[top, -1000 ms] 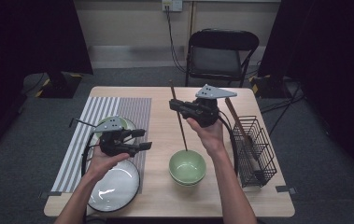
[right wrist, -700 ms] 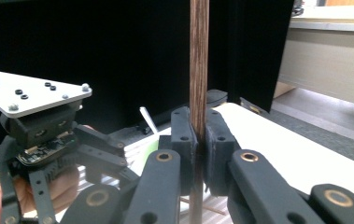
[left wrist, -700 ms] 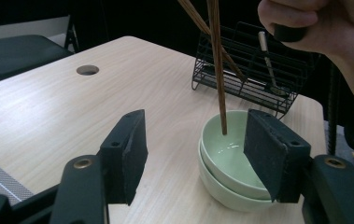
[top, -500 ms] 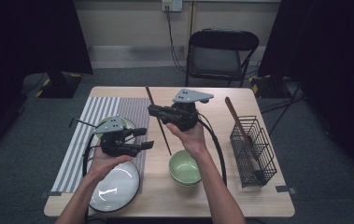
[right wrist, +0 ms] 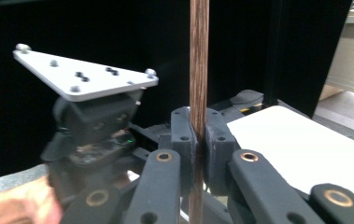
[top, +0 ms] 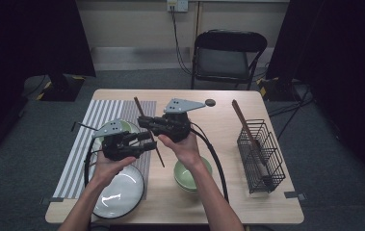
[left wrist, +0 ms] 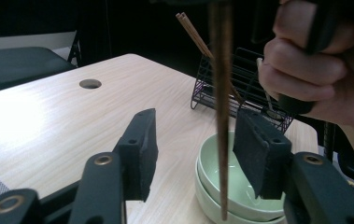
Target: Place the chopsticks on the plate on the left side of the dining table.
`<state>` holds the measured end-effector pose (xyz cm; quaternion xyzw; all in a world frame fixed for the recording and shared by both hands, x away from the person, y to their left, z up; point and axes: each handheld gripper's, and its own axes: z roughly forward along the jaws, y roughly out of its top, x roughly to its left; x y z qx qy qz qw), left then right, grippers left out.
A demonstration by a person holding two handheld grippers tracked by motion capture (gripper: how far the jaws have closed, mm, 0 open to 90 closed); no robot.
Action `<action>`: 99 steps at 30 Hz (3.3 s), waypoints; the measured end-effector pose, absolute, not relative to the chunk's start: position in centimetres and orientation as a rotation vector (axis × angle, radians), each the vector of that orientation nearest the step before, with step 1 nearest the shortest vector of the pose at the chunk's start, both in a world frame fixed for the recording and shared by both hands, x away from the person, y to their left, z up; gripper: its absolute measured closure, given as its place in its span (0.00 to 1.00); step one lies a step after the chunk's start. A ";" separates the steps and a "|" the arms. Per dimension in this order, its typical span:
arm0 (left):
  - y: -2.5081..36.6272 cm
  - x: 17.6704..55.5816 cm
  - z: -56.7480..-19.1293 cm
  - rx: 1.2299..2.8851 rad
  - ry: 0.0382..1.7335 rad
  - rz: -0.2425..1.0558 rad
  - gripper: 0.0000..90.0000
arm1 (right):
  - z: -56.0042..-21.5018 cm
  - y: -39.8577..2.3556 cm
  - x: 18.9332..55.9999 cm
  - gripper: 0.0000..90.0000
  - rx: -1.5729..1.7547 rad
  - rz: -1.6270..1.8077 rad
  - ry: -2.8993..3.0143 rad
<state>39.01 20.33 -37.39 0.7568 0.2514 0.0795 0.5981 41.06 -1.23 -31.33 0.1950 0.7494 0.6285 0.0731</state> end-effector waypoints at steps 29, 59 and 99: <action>21.4 39.0 -37.3 1.742 0.522 0.146 0.91 | -31.1 -0.3 41.2 0.95 0.554 1.926 2.275; 22.5 39.3 -37.1 1.742 0.536 0.163 0.94 | -32.2 -2.6 41.5 0.46 0.615 1.896 2.289; 24.8 38.8 -35.5 1.688 0.549 0.217 0.94 | -38.6 -0.9 40.3 0.55 0.636 1.766 2.488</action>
